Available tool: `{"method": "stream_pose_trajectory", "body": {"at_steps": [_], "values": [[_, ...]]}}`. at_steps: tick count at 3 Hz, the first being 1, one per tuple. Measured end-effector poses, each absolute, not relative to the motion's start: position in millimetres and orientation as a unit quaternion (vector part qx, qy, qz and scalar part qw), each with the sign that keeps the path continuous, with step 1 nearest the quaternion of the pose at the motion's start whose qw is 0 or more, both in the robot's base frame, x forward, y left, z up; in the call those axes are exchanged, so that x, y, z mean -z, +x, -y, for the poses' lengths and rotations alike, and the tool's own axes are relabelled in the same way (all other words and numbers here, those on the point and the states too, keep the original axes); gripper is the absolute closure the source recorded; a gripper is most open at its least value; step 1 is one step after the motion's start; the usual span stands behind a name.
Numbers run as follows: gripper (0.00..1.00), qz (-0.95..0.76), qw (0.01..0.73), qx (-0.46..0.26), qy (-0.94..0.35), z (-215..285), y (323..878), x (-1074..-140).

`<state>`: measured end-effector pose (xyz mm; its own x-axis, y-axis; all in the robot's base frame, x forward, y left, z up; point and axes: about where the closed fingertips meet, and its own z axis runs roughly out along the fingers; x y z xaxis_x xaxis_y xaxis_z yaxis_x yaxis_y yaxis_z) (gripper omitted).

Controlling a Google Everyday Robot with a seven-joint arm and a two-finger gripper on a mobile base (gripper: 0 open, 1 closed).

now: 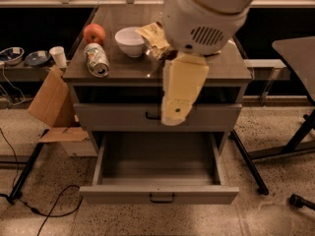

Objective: Place 7up can into middle drawer

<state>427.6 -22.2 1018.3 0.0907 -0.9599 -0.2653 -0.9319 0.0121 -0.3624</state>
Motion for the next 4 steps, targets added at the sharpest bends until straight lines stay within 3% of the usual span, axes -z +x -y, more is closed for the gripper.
{"method": "stream_pose_trajectory", "body": {"at_steps": [4], "values": [[0.00,-0.626,0.273,-0.068,-0.727,-102,436,-999]]}}
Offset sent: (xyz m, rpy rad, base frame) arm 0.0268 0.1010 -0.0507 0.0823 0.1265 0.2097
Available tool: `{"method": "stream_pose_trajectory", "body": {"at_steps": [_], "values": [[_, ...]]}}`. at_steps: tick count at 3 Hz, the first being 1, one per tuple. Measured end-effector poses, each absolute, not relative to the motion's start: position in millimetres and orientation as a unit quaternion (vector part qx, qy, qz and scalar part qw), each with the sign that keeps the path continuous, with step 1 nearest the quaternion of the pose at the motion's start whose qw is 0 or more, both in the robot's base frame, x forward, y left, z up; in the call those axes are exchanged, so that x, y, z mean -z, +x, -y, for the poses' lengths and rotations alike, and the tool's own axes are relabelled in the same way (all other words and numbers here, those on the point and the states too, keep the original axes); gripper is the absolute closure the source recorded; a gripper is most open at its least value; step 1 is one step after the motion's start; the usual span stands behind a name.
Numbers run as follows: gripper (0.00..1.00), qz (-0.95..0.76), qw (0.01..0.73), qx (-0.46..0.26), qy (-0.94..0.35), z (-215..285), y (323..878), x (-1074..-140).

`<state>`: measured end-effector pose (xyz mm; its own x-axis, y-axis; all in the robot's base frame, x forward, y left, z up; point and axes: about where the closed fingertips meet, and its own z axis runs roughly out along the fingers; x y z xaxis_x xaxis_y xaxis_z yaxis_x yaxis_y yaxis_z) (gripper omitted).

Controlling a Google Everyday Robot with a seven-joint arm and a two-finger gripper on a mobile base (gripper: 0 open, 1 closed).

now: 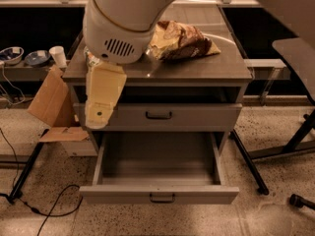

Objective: Place 7up can into middle drawer

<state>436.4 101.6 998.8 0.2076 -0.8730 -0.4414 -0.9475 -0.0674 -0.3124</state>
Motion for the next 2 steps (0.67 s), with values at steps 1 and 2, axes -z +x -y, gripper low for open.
{"method": "stream_pose_trajectory", "body": {"at_steps": [1,2], "values": [[0.00,-0.626,0.273,-0.068,-0.727,-101.6,436.4,-998.8],[0.00,-0.644,0.283,-0.064,-0.708,-103.4,436.7,-1005.4]]}}
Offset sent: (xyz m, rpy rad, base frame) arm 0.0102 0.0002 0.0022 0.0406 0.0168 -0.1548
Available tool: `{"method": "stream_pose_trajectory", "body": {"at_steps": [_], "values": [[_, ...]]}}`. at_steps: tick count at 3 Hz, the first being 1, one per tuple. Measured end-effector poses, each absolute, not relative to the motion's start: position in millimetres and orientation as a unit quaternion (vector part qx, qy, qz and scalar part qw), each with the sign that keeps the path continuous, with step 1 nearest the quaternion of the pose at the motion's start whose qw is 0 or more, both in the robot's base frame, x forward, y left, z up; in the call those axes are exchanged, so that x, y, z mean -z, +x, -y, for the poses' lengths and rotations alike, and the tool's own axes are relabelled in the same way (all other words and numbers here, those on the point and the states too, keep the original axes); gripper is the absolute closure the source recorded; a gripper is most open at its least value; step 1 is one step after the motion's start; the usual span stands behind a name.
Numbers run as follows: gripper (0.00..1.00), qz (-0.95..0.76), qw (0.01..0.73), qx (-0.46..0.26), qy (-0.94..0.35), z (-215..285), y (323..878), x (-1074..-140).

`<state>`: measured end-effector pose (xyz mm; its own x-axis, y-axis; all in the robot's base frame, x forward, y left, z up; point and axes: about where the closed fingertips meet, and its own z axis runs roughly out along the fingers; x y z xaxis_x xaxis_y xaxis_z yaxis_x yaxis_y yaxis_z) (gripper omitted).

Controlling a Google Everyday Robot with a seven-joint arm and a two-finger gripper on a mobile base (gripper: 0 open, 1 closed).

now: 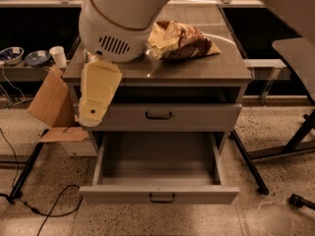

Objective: Place 7up can into middle drawer

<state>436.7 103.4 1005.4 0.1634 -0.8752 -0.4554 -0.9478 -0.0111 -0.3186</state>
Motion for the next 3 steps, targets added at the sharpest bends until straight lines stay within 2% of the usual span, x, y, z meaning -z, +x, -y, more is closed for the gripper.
{"method": "stream_pose_trajectory", "body": {"at_steps": [3], "values": [[0.00,-0.662,0.332,-0.044,-0.670,-135,503,-1009]]}}
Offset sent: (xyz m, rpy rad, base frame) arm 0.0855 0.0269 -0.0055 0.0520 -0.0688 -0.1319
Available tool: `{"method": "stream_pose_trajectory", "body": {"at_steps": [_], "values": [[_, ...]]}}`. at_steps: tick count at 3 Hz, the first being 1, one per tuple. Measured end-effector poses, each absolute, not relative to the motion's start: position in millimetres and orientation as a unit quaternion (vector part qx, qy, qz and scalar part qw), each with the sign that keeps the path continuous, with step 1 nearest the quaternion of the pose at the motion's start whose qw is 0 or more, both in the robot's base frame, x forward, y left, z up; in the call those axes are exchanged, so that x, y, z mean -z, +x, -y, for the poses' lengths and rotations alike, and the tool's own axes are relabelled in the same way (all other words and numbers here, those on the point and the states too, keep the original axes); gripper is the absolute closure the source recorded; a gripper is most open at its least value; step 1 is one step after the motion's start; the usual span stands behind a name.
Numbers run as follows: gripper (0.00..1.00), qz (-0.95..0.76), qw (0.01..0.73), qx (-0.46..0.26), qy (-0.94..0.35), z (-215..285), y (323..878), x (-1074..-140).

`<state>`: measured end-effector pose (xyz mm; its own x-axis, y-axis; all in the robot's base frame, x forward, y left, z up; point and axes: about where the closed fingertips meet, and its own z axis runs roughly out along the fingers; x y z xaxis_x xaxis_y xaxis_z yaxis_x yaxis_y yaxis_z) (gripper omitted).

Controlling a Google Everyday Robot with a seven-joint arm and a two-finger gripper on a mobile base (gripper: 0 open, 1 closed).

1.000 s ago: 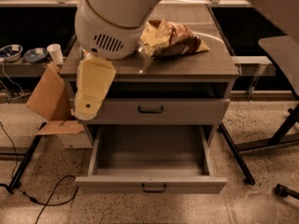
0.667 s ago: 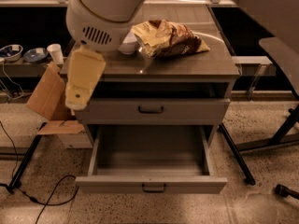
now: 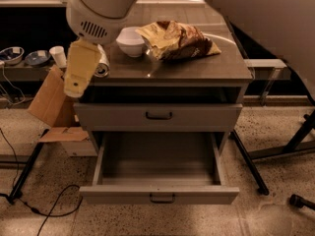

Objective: Place 7up can into middle drawer

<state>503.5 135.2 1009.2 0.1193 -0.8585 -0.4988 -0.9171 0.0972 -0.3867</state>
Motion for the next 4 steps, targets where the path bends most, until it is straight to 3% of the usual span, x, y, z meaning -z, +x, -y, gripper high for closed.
{"method": "stream_pose_trajectory", "body": {"at_steps": [4], "values": [[0.00,-0.681,0.351,-0.058,-0.640,-166,567,-979]]}}
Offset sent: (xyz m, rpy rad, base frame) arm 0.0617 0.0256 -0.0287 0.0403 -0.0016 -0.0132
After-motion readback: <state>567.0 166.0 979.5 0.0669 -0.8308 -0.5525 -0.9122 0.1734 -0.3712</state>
